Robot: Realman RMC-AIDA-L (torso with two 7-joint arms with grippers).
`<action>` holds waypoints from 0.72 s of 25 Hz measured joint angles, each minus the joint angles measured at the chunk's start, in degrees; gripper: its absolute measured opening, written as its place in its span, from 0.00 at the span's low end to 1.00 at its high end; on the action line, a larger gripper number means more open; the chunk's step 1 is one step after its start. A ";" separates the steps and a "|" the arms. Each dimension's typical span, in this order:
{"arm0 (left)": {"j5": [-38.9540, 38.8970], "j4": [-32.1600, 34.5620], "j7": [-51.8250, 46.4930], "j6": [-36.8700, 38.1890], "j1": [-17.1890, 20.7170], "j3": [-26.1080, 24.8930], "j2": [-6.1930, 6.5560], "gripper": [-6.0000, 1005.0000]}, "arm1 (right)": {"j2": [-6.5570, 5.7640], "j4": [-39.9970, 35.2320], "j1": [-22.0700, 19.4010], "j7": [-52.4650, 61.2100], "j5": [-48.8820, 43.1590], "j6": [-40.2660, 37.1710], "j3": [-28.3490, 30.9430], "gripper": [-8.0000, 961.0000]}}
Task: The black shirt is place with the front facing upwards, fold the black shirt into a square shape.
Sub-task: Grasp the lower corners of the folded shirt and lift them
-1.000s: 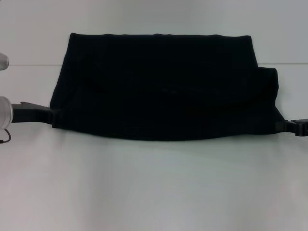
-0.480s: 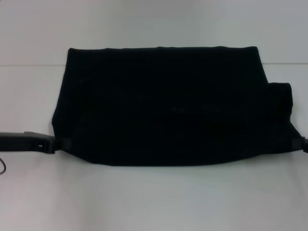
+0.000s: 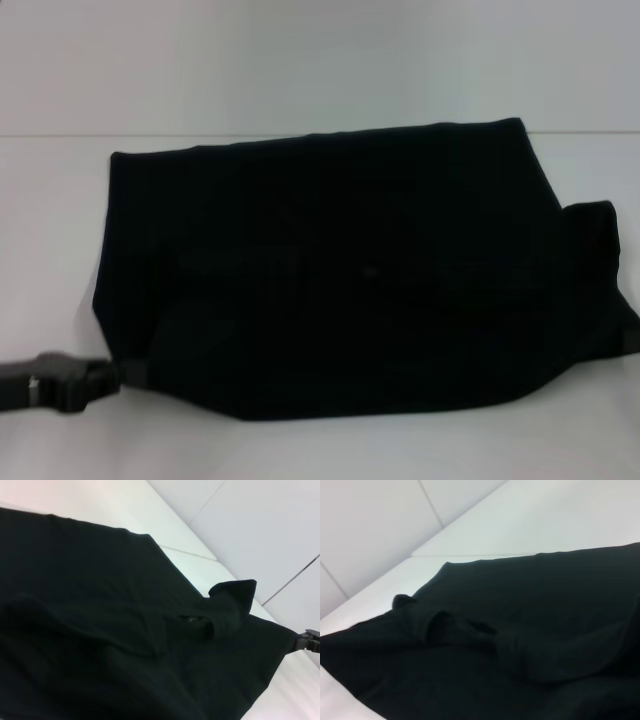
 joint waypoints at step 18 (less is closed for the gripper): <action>1.47 -4.02 3.28 11.45 7.89 -0.51 3.47 0.01 | 0.86 0.19 -9.29 -7.41 -0.34 -13.00 3.04 0.04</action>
